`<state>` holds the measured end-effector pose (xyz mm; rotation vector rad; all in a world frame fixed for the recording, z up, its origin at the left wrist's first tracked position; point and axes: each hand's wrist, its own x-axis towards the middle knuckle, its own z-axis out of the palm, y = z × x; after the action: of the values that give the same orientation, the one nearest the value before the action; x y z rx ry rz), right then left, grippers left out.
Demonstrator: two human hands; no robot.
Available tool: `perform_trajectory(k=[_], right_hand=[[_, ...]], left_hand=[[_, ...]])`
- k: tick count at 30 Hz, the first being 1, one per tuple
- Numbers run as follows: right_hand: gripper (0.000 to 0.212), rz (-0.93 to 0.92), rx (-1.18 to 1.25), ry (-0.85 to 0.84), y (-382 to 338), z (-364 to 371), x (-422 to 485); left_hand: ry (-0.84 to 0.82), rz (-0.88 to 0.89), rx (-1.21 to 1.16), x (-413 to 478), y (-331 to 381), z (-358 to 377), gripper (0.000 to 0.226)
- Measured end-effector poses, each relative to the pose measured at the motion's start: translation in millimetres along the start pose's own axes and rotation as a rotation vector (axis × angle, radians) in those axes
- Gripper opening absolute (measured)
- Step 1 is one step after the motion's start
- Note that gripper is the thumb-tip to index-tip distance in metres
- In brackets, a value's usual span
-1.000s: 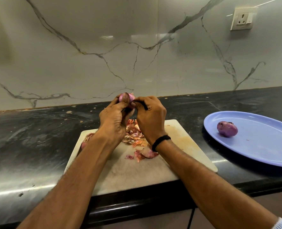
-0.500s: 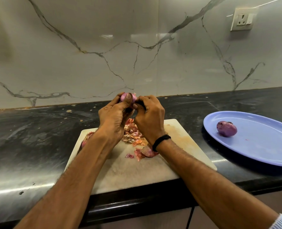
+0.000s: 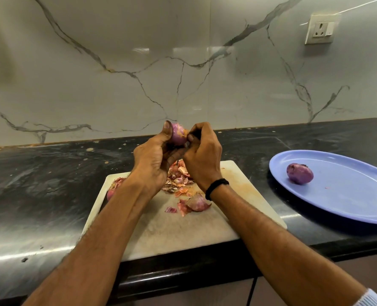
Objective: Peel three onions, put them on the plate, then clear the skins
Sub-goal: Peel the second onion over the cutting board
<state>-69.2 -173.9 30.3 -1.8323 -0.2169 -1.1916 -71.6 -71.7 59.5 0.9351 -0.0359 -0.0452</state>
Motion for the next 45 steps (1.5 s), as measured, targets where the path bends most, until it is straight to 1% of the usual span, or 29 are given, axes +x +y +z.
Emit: perform_trajectory(k=[1, 2, 5, 7, 12, 19, 22, 26, 28, 30, 32, 34, 37, 39, 41, 43, 45], right_hand=[[0.033, -0.004, 0.006, 0.009, -1, -1, 0], [0.036, -0.008, 0.006, 0.017, -2, -2, 0], [0.021, -0.057, -0.036, 0.020, -1, 0, 0], [0.019, -0.098, -0.054, 0.012, 0, 2, 0], [0.009, -0.146, -0.032, 0.048, 1, 3, -1], [0.005, -0.142, -0.045, 0.082, 5, 7, -3], [0.008, -0.156, -0.075, 0.095, 6, 9, -5], [0.015, -0.190, -0.133, 0.064, 5, 10, -5], [0.015, -0.191, -0.162, 0.033, 5, 11, -6], [0.016, -0.199, -0.208, -0.002, 4, 13, -7], [0.009, -0.178, -0.224, -0.036, 4, 14, -8], [0.015, -0.113, -0.172, -0.044, 4, 14, -8], [0.018, 0.008, -0.057, -0.012, 4, 8, -4], [0.018, 0.053, -0.018, 0.014, 4, 2, 0], [0.021, 0.037, -0.007, 0.053, 2, -2, 1], [0.030, 0.015, -0.010, 0.071, 0, -2, 1], [0.027, -0.026, -0.027, 0.061, 0, 0, 1]], left_hand=[[0.000, 0.000, 0.002, 1, 0, -1, 0.059], [0.004, 0.001, 0.005, 2, 0, -1, 0.059], [0.047, 0.016, 0.014, 4, 1, -3, 0.058], [0.075, 0.035, 0.014, 5, 1, -5, 0.057], [0.097, 0.085, 0.038, 5, -1, -5, 0.039], [0.109, 0.118, 0.067, 6, -5, -3, 0.032], [0.103, 0.112, 0.073, 3, -5, -2, 0.036], [0.099, 0.126, 0.128, -1, -3, -1, 0.036], [0.093, 0.135, 0.158, -2, -2, -1, 0.037], [0.079, 0.129, 0.186, -2, 0, -3, 0.044], [0.060, 0.107, 0.199, -1, 1, -4, 0.045], [0.051, 0.071, 0.171, -1, 2, -5, 0.043], [0.007, 0.012, 0.099, -1, 2, -3, 0.049], [-0.016, -0.007, 0.086, 0, 0, -2, 0.044], [-0.014, -0.009, 0.092, 0, 0, -1, 0.036], [-0.008, -0.004, 0.083, 0, 2, -1, 0.035], [0.007, 0.004, 0.071, 1, 4, -3, 0.038]])
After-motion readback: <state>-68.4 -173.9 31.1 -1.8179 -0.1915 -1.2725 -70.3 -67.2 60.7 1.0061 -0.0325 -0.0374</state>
